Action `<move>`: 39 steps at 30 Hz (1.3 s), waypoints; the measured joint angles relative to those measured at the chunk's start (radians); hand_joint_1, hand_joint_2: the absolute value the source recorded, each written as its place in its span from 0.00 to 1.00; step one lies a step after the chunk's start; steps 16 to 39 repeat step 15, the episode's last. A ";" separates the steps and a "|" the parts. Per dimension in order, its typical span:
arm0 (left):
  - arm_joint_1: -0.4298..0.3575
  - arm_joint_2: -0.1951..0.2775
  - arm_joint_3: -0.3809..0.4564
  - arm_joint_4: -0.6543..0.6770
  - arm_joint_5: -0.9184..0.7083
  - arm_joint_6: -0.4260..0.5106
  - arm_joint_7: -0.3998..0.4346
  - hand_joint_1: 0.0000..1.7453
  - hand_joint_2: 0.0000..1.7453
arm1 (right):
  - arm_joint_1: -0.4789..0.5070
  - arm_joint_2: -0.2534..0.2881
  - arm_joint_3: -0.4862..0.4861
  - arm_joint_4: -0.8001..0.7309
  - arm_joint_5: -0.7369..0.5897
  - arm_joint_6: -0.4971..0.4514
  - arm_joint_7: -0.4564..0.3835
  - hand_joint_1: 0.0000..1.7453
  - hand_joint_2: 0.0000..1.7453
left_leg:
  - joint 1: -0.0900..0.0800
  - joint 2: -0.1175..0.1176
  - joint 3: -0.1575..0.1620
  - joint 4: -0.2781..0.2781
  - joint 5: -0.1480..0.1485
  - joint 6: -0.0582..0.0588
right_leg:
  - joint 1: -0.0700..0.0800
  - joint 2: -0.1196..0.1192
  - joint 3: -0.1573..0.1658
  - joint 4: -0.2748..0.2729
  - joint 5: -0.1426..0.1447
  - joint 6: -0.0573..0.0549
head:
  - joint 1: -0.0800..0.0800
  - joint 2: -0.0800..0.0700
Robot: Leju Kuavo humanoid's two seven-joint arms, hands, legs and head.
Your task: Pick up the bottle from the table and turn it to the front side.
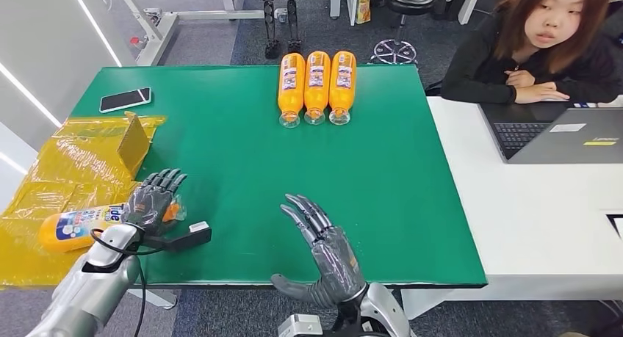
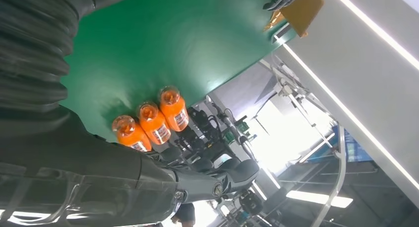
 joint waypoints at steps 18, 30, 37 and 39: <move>0.227 0.099 -0.031 -0.523 0.575 -0.491 -0.357 0.00 1.00 | 0.015 -0.009 0.000 0.015 -0.004 -0.038 -0.022 0.00 1.00 | 0.000 0.002 -0.003 0.000 0.000 -0.001 | 0.000 0.002 -0.004 0.000 -0.001 -0.001 | 0.000 0.000; 0.227 0.099 -0.031 -0.523 0.575 -0.491 -0.357 0.00 1.00 | 0.015 -0.009 0.000 0.015 -0.004 -0.038 -0.022 0.00 1.00 | 0.000 0.002 -0.003 0.000 0.000 -0.001 | 0.000 0.002 -0.004 0.000 -0.001 -0.001 | 0.000 0.000; 0.227 0.099 -0.031 -0.523 0.575 -0.491 -0.357 0.00 1.00 | 0.015 -0.009 0.000 0.015 -0.004 -0.038 -0.022 0.00 1.00 | 0.000 0.002 -0.003 0.000 0.000 -0.001 | 0.000 0.002 -0.004 0.000 -0.001 -0.001 | 0.000 0.000; 0.227 0.099 -0.031 -0.523 0.575 -0.491 -0.357 0.00 1.00 | 0.015 -0.009 0.000 0.015 -0.004 -0.038 -0.022 0.00 1.00 | 0.000 0.002 -0.003 0.000 0.000 -0.001 | 0.000 0.002 -0.004 0.000 -0.001 -0.001 | 0.000 0.000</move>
